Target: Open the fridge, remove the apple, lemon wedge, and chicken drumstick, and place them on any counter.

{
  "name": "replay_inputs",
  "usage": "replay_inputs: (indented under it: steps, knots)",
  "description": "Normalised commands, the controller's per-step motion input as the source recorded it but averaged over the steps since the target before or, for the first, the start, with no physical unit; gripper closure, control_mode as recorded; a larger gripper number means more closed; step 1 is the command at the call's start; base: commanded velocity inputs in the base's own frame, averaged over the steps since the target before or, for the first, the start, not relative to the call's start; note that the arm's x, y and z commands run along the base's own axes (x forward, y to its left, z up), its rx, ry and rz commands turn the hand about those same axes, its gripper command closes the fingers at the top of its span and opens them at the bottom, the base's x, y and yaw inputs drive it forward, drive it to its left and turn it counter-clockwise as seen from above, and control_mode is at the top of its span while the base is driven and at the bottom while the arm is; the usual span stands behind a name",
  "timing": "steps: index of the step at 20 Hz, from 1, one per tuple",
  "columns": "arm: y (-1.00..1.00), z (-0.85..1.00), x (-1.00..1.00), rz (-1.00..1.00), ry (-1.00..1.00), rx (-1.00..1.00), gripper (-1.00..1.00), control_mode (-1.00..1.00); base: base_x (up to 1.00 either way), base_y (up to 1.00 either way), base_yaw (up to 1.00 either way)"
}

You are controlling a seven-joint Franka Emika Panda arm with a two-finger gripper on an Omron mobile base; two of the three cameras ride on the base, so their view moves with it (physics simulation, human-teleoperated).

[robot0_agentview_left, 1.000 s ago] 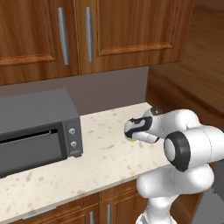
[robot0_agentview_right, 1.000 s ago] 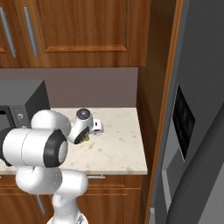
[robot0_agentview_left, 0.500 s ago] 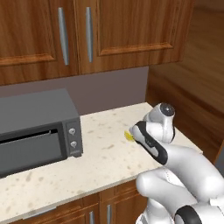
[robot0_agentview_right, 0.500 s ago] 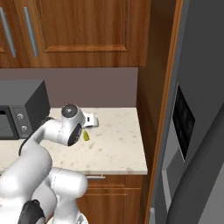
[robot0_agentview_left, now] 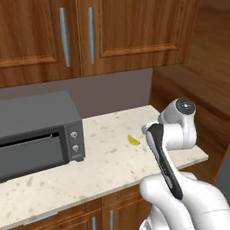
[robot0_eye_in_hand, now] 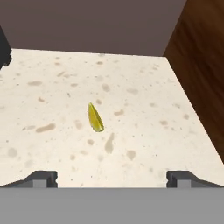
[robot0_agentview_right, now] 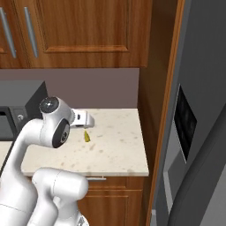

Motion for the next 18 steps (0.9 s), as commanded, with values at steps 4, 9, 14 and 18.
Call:
replay_inputs:
  steps: [4, 9, 14, 18]
  knots:
    - [-0.07, 0.72, -0.79, -0.11, 0.00, 0.00, -1.00, -1.00, 0.00, 0.00, 0.00]
    - [0.00, 0.76, -0.66, -0.07, 0.00, 0.01, -1.00, -1.00, 0.00, 0.00, 0.00]
    - [0.00, 0.85, -0.43, -0.02, 0.00, 0.08, -1.00, -1.00, 0.00, 0.00, 0.00]
    - [0.00, 0.61, -0.52, -0.01, 0.00, 0.10, -1.00, -1.00, 0.00, 0.00, 0.00]
